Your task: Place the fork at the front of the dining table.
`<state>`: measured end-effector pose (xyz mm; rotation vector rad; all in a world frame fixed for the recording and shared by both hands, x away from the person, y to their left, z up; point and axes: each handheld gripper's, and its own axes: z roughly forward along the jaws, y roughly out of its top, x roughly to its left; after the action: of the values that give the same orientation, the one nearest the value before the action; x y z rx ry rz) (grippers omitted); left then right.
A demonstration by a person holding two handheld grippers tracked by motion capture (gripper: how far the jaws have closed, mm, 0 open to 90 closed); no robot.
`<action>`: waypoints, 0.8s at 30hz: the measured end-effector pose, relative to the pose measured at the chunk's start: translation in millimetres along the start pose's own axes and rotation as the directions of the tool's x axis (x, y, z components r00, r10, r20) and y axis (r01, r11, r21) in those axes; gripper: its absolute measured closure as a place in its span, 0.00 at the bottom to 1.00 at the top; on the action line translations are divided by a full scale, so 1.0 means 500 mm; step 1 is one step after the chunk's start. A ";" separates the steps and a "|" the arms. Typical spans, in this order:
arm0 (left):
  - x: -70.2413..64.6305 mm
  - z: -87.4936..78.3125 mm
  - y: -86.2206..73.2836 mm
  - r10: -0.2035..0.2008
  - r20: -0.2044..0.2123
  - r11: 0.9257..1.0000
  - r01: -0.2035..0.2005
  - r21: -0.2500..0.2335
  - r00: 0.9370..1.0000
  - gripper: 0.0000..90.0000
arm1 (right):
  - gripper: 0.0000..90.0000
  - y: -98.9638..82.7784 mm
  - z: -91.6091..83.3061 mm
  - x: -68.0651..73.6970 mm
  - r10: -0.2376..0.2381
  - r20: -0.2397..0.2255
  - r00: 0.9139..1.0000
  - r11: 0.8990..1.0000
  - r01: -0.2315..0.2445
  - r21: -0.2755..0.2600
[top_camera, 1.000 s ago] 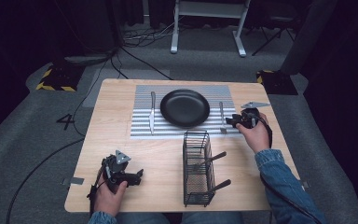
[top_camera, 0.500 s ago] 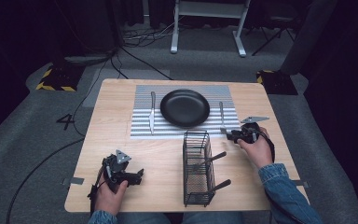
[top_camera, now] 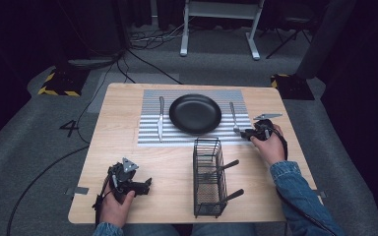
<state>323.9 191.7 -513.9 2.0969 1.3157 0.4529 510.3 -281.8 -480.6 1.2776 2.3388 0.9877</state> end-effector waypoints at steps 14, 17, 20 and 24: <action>0.000 0.000 0.000 0.000 0.000 1.000 0.000 0.000 1.000 0.00 | 0.65 0.009 -0.009 -0.019 0.062 -0.004 0.998 0.994 -0.062 -0.085; 0.000 0.000 0.000 -0.001 0.000 1.000 0.001 0.000 1.000 0.00 | 0.63 0.010 -0.040 -0.013 0.039 -0.003 0.999 0.993 -0.039 -0.114; 0.000 0.000 0.000 -0.001 -0.001 1.000 0.001 0.000 1.000 0.00 | 0.61 0.008 -0.055 -0.006 0.025 -0.006 1.000 0.992 -0.025 -0.123; 0.000 0.000 0.000 0.000 -0.001 1.000 0.000 0.000 1.000 0.00 | 0.55 -0.002 -0.085 0.010 -0.001 -0.015 1.000 0.991 -0.001 -0.137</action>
<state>323.8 191.7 -514.0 2.0963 1.3165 0.4539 483.5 -296.1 -450.4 1.2220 2.2383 1.1398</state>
